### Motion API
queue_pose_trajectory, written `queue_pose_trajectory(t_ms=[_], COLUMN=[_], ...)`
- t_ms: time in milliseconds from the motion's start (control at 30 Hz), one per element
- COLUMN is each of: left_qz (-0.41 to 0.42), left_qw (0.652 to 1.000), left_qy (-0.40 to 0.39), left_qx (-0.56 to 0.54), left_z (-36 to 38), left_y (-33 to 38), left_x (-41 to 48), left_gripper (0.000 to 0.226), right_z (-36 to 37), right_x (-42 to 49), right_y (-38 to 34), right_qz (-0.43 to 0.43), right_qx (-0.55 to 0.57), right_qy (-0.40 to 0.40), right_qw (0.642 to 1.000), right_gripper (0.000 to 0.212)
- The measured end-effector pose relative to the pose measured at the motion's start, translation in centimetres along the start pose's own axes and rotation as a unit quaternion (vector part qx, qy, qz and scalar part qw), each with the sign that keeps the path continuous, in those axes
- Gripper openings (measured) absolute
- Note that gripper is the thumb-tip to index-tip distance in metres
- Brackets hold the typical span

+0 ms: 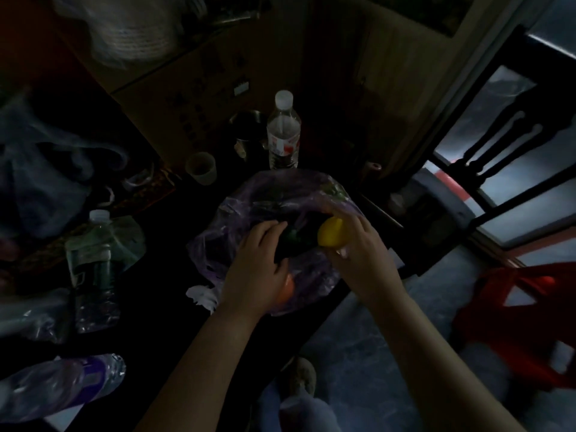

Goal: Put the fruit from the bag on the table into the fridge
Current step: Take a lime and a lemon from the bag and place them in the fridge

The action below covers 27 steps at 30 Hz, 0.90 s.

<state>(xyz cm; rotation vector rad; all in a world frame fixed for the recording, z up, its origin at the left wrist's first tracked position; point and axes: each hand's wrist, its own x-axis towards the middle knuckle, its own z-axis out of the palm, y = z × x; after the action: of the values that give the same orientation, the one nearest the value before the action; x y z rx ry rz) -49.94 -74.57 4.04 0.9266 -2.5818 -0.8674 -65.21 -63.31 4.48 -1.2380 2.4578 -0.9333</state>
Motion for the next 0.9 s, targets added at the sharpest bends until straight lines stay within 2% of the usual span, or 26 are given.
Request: queue_pose_trajectory(t_ms=[367,500,767,900], left_qz=[0.161,0.218,0.356,0.405], left_qw=[0.984,0.973,0.929,0.901], left_qy=[0.035,0.034,0.014,-0.013], left_qx=[-0.063,-0.065,-0.102,-0.155], left_z=[-8.6,-13.2,-17.6,-18.5], left_y=[3.1,4.2,9.6,12.6], left_x=[-12.0,-17.5,-26.7,-30.7], left_gripper=[0.057,0.057,0.061,0.058], right_z=[-3.1,-3.5,-7.0,-8.9], right_x=[-16.2,-23.1,-36.5,-42.9], right_y=[-11.1,-16.4,-23.9,-26.4], right_qz=[0.005,0.005,0.079,0.125], right_qx=[0.02,-0.012,-0.066,-0.106], right_qy=[0.172,0.224,0.342,0.38], right_qw=[0.985,0.975,0.934,0.91], right_gripper=[0.065,0.067,0.069,0.068])
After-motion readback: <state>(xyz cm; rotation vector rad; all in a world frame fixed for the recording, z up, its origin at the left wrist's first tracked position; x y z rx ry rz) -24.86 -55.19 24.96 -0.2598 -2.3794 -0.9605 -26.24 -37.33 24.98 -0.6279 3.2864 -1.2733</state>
